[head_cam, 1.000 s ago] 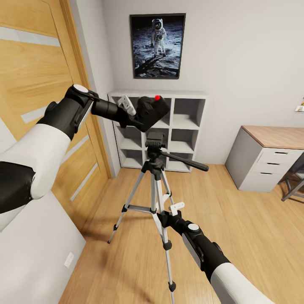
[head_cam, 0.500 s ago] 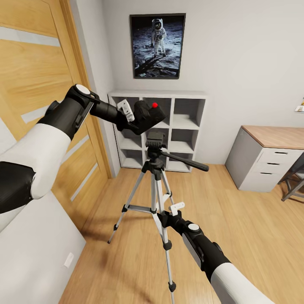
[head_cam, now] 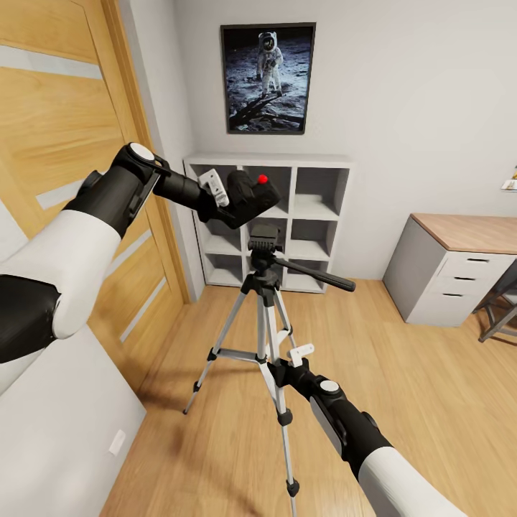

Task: Attach the digital camera to the camera tripod in the bedroom.

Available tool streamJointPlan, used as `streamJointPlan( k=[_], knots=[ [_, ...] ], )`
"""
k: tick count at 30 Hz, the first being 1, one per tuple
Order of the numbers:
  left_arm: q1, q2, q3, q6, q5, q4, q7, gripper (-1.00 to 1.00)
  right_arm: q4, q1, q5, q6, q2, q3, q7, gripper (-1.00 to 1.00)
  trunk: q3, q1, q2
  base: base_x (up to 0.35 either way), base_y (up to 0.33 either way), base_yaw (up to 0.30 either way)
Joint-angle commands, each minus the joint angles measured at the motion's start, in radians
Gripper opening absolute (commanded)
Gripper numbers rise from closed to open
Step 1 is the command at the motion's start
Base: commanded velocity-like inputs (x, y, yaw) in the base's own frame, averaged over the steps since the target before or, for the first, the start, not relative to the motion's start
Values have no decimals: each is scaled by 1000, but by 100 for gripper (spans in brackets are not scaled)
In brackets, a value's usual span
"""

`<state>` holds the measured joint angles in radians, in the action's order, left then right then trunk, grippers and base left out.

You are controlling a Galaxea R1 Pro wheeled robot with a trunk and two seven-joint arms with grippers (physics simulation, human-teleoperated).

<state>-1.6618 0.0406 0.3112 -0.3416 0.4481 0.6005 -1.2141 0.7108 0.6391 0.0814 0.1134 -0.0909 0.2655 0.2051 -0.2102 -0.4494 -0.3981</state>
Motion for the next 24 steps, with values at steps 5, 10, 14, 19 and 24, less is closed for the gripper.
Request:
streamJointPlan(
  k=[5, 10, 14, 19, 24],
  knots=[
    [-1, -1, 2, -12, 1, 3, -4, -100, -2, 1, -2, 7, 0, 3, -1, -100, -2, -1, -2, 0, 0, 0],
    [-1, -25, 2, -20, 47, 3, -5, -100, -2, 1, -3, 8, 0, 3, -1, -100, -2, -1, -2, 0, 0, 0],
    [-1, -53, 1, -23, 104, 2, -9, -100, -3, 1, -3, 8, 0, 3, -1, -100, -2, -1, -2, 0, 0, 0],
    [-1, -89, -3, -32, 164, 43, -22, -100, -5, 1, -3, 9, 0, 4, -1, -100, -2, -1, -2, 0, 0, 0],
    [-1, -91, -4, -33, 165, 60, -22, -100, -5, 1, -3, 9, 0, 4, -1, -100, -2, -1, -2, 0, 0, 0]
  ],
)
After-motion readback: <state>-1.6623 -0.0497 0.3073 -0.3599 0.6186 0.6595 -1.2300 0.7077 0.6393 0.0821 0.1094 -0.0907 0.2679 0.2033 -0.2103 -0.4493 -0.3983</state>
